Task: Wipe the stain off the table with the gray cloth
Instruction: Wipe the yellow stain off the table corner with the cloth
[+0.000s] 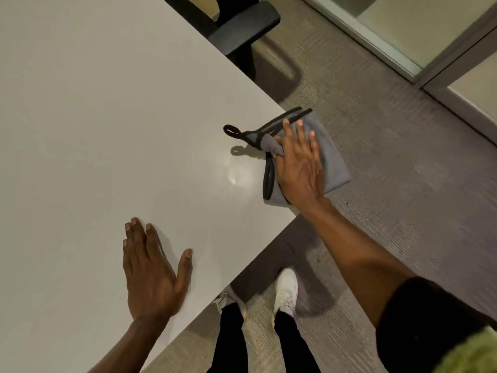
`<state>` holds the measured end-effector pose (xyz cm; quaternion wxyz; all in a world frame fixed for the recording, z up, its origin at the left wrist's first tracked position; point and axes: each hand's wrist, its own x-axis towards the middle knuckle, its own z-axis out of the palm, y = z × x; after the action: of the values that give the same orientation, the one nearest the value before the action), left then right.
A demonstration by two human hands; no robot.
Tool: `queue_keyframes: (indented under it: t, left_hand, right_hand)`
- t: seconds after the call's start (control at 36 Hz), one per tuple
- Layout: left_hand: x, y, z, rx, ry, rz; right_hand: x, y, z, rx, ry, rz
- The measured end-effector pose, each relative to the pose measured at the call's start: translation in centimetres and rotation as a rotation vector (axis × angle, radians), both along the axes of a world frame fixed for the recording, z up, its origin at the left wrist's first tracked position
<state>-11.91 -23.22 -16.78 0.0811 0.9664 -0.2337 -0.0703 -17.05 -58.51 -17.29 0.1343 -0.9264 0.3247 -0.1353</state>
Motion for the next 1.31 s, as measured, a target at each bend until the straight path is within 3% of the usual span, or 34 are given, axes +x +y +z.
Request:
queue_keyframes:
  t: [0.33,0.56,0.72,0.83,1.0,1.19,1.31]
  left_hand:
    - [0.1,0.1,-0.5,0.014,-0.017,-0.004]
    - [-1.2,-2.4,-0.6,-0.004,0.023,0.023]
    - [-3.2,-8.3,-0.5,-0.032,0.044,-0.106]
    - [-3.3,-11.3,-0.9,-0.040,0.061,-0.233]
    - [-3.4,-11.9,-1.3,-0.028,0.080,-0.248]
    - [-3.5,-12.1,-1.1,-0.066,0.097,-0.207]
    - [-3.5,-12.1,-1.2,-0.067,0.089,-0.206]
  right_hand:
    - [-7.8,10.1,-0.5,0.085,0.001,0.075]
    - [-3.7,2.5,-0.2,0.017,-0.099,-0.192]
    - [-2.6,-2.2,0.0,0.157,-0.114,-0.355]
    - [-4.0,0.0,-0.1,0.162,-0.090,-0.338]
    - [-7.8,7.6,-0.2,0.222,-0.047,-0.280]
    - [-6.4,8.3,-0.6,0.388,-0.302,-0.408]
    - [-4.9,4.7,-1.1,0.343,-0.326,-0.497]
